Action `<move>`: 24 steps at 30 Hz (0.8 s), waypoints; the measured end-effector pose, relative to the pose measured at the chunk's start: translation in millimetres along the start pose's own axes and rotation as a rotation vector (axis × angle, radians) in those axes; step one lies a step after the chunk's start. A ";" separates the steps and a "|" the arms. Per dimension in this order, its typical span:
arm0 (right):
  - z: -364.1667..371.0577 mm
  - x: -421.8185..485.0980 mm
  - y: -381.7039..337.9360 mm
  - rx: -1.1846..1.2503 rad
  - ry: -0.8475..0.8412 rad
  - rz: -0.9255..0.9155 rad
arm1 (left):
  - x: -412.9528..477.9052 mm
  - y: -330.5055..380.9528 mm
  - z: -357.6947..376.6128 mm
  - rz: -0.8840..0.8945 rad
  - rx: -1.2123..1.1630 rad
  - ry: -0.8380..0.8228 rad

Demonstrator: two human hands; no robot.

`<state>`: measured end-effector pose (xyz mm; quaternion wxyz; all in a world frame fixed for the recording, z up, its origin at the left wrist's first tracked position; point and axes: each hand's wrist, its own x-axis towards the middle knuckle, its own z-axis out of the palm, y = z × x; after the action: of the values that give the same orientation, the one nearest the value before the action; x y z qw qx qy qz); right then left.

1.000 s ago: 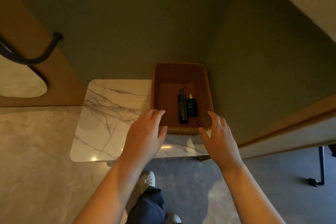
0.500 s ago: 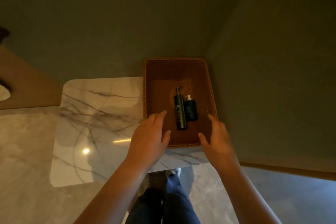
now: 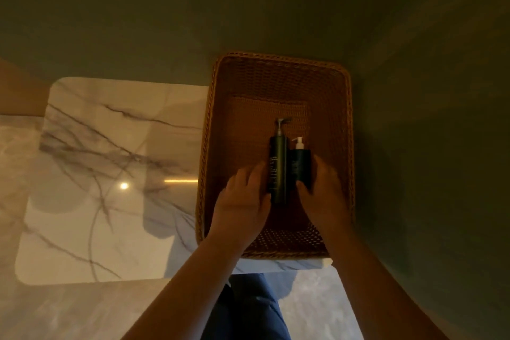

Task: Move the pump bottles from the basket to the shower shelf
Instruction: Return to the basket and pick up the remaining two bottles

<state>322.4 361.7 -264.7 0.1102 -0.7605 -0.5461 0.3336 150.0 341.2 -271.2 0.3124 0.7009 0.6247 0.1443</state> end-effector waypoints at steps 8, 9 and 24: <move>43.7 58.5 51.6 -0.029 -0.061 0.012 | 48.1 -33.8 85.6 -0.117 -0.049 -0.116; 47.6 64.0 56.7 -0.031 -0.062 0.011 | 52.9 -37.3 92.8 -0.125 -0.062 -0.120; 77.7 105.4 102.3 0.001 -0.056 0.043 | 107.1 -47.2 164.3 -0.153 -0.205 -0.154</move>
<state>370.1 403.0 -418.4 0.0882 -0.7624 -0.5323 0.3572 229.3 403.4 -445.9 0.4394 0.6247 0.6325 0.1287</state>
